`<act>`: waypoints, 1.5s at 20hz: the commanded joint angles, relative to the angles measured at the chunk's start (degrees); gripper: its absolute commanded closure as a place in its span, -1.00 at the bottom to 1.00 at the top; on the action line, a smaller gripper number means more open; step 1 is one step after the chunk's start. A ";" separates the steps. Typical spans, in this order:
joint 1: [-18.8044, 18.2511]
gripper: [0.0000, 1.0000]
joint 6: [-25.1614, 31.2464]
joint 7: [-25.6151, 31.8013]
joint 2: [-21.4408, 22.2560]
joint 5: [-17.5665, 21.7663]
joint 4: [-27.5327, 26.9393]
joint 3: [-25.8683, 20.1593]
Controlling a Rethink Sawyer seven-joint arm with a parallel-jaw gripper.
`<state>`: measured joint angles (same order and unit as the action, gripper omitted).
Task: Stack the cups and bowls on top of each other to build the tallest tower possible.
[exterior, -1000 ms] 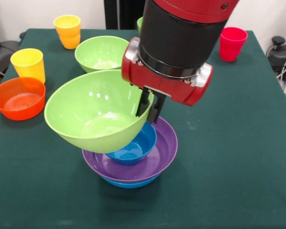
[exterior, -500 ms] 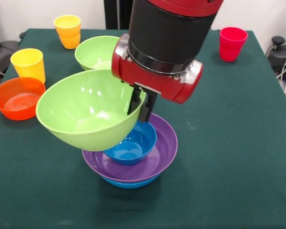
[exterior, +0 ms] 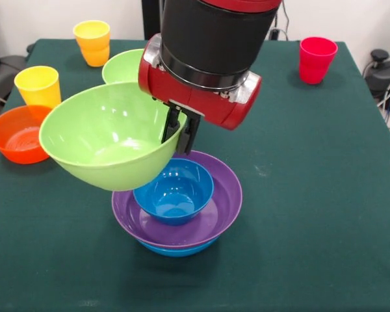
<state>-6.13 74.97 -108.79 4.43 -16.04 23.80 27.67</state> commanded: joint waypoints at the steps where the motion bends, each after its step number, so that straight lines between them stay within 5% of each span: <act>1: 1.86 1.00 -3.16 14.25 2.58 4.98 8.20 -6.59; 30: 3.86 1.00 -6.92 9.67 -0.21 5.96 7.89 -8.19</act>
<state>-2.36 71.35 -108.79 5.21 -14.26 26.05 25.81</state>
